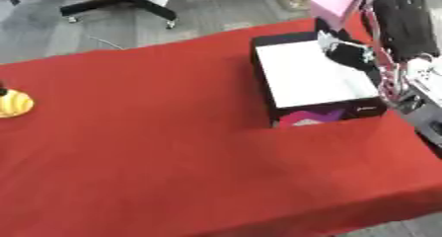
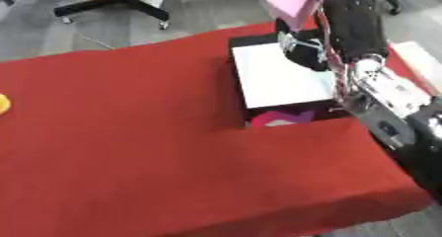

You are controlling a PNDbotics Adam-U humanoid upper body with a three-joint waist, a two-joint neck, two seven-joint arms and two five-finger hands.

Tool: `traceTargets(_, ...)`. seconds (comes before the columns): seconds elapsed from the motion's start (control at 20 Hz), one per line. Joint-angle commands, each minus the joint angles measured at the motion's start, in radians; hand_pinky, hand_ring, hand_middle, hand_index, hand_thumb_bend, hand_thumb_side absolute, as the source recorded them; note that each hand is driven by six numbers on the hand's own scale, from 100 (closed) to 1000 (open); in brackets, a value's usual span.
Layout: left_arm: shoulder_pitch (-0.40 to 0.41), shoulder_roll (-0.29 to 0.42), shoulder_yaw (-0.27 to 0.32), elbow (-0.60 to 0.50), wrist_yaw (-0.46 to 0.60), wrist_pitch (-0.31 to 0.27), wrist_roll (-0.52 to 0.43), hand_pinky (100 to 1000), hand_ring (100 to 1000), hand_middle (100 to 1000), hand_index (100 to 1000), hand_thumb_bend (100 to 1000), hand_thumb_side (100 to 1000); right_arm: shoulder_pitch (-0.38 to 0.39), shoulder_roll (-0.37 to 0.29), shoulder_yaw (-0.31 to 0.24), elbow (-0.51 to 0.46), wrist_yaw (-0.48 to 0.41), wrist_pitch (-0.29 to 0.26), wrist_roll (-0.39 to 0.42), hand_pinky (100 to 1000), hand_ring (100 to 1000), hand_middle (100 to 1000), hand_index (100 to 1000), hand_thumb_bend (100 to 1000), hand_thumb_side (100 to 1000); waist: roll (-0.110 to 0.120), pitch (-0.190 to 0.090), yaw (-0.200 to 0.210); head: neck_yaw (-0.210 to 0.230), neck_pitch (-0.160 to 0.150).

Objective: Pick up the objects with one hand, pass them to the other hand, and then place them into the box on the other side of the table.

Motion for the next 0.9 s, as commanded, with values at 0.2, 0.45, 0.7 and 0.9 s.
traceTargets(0.2,-0.002,-0.014,0.003,-0.085,0.012,0.052,0.005,775,724,709,762,100,740,-0.048,-0.004,-0.012,0.158,-0.106,0.105,0.002,272,1000,595,519,100,323,0.001,0.001,0.016,-0.047,-0.003)
traceTargets(0.45,0.005,-0.025,-0.004,-0.096,0.013,0.063,-0.007,776,725,709,762,100,746,-0.107,0.018,0.071,0.296,-0.191,0.190,-0.048,293,1000,621,585,100,340,0.001,0.002,0.029,-0.065,-0.003)
traceTargets(0.7,0.012,-0.034,-0.005,-0.103,0.009,0.068,-0.014,775,725,709,761,100,747,-0.159,0.044,0.180,0.377,-0.273,0.272,-0.052,366,1000,709,766,100,641,0.000,0.002,0.038,-0.072,-0.003)
traceTargets(0.9,0.015,-0.036,-0.005,-0.108,0.008,0.071,-0.015,775,725,709,762,100,748,-0.160,0.032,0.241,0.316,-0.340,0.339,-0.003,439,1000,773,941,100,871,-0.002,0.002,0.042,-0.076,-0.003)
